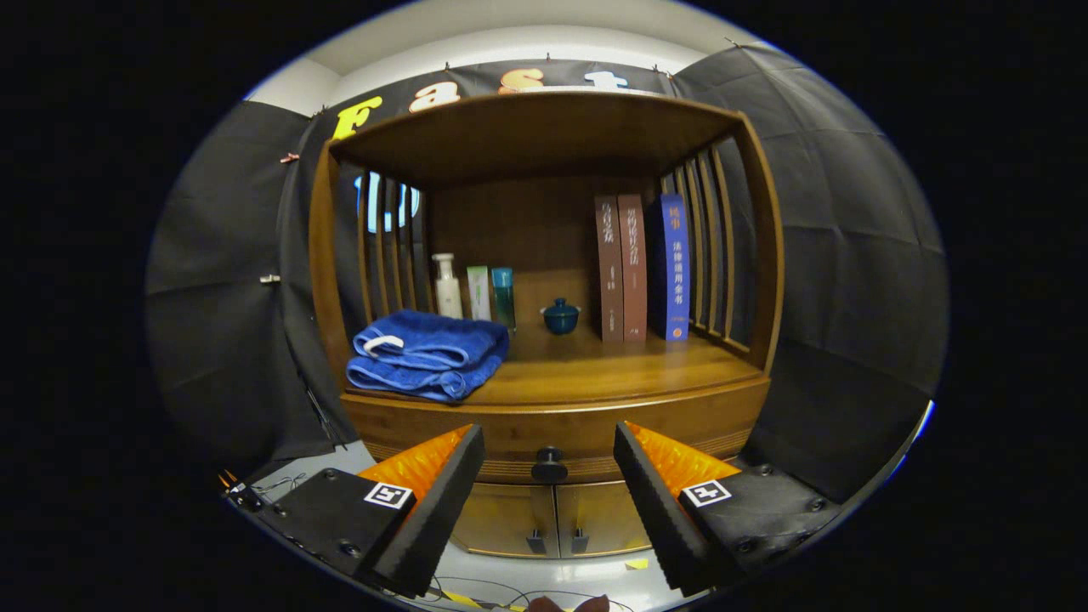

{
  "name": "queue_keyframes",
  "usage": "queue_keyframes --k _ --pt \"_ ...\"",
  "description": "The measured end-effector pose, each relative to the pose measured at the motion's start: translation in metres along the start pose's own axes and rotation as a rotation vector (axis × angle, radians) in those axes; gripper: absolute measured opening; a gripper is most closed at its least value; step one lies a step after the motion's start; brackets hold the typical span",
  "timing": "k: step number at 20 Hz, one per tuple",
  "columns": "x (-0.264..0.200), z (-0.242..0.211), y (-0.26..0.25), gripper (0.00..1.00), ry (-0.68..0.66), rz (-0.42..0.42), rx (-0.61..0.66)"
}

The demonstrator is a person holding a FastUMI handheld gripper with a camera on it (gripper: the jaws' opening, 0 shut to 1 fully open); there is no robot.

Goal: Pull open the drawer, take out the items inside it, and place them on the countertop above the cabinet.

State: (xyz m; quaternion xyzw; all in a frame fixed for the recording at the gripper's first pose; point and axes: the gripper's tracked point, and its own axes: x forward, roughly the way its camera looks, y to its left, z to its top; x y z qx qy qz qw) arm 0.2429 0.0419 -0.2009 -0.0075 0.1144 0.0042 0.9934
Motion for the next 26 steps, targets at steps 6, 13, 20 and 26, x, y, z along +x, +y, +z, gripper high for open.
queue_keyframes --k 6,13,20,26 --pt "0.056 -0.058 -0.002 1.00 0.085 -0.036 0.017" --pt "0.094 -0.086 -0.003 0.76 0.114 -0.041 -0.015" --pt "0.095 -0.087 -0.001 0.37 0.110 -0.033 -0.053" --pt "0.067 -0.092 -0.001 0.30 0.119 -0.042 -0.071"
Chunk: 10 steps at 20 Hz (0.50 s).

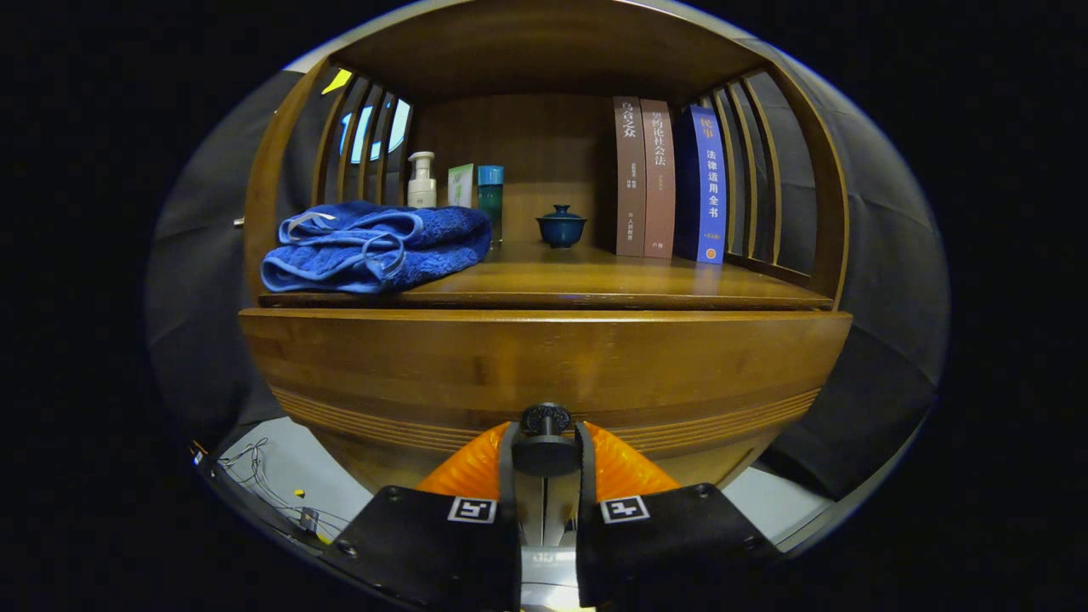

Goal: Pull open the drawer, take out the items inside it, and place them on the countertop above the cabinet.

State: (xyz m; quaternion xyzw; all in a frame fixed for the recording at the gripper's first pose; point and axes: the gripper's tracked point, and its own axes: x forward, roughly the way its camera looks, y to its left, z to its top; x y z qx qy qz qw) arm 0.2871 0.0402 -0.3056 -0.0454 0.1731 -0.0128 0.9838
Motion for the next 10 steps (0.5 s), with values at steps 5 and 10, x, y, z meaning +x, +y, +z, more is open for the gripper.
queue_keyframes --k 5,10 --pt "-0.040 -0.013 -0.001 0.30 0.013 0.007 0.009" --pt "-0.082 -0.026 -0.001 0.30 0.021 0.014 0.010"
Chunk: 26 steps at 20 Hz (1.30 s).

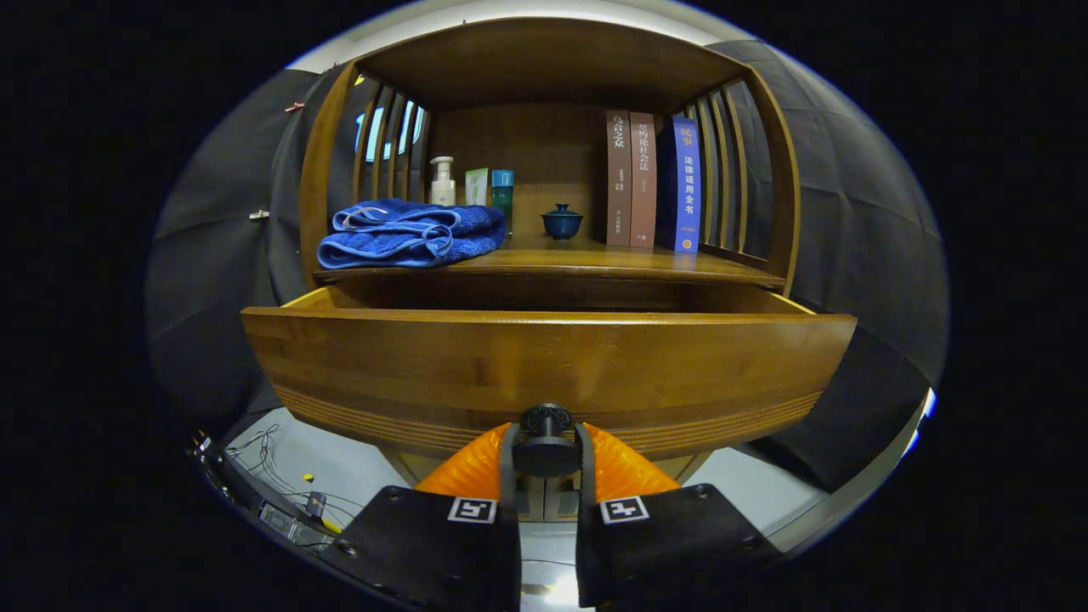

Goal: Pull open the drawer, take out the items inside it, and place them on the countertop above the cabinet.

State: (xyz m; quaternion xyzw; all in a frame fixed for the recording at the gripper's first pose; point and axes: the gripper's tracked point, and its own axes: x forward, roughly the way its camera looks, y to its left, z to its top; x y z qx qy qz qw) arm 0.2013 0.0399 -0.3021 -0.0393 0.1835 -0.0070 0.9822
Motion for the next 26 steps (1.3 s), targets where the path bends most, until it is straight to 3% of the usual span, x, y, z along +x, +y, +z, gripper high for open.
queue_keyframes --k 11,20,24,26 --pt "-0.063 -0.029 -0.002 0.29 0.027 0.012 -0.008" --pt "-0.066 -0.034 -0.001 0.30 0.025 0.013 -0.004" --pt "-0.068 -0.028 0.004 0.44 0.029 0.043 0.012" --pt "-0.072 -0.019 0.001 0.72 0.014 0.036 0.016"
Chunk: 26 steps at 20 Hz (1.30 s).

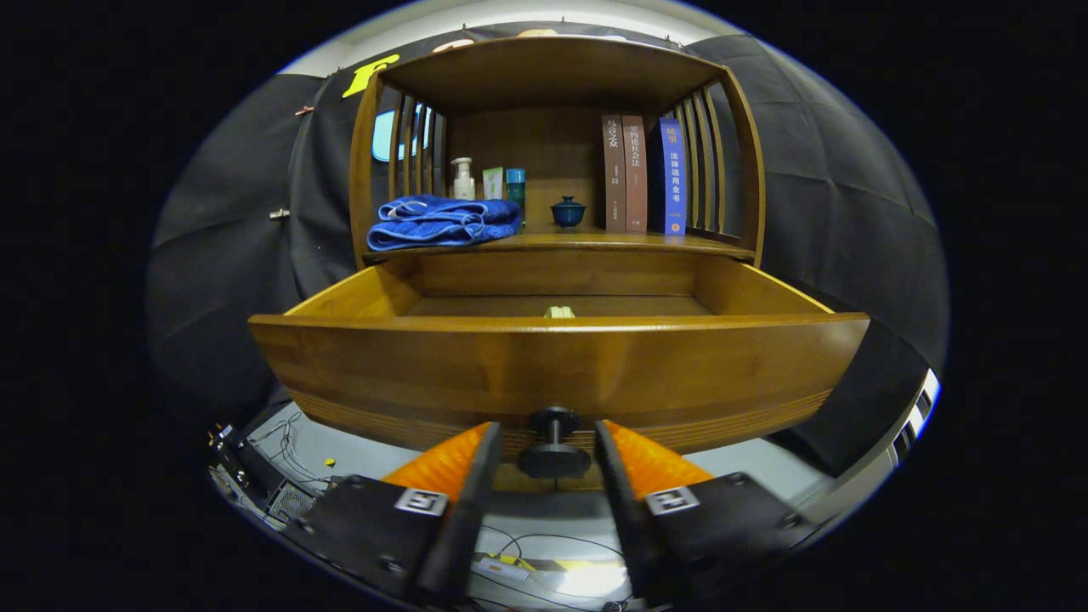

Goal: Pull open the drawer, take out the items inside it, and place them on the countertop above the cabinet.

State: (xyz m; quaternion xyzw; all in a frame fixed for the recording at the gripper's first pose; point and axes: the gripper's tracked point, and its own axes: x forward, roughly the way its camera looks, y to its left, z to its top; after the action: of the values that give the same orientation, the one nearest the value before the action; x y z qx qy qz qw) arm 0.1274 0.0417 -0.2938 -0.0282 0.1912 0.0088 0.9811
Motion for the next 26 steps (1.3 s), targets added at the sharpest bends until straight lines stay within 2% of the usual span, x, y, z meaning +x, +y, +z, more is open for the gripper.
queue_keyframes --k 2,10,15,21,26 --pt "-0.007 0.014 0.000 1.00 -0.012 -0.001 -0.006" --pt "-0.025 0.079 -0.012 1.00 0.026 -0.021 0.033" --pt "0.004 0.117 -0.025 1.00 0.136 -0.048 0.046" --pt "0.072 0.113 -0.016 1.00 0.346 -0.015 0.015" --pt "0.115 0.081 -0.008 1.00 0.521 -0.001 -0.015"
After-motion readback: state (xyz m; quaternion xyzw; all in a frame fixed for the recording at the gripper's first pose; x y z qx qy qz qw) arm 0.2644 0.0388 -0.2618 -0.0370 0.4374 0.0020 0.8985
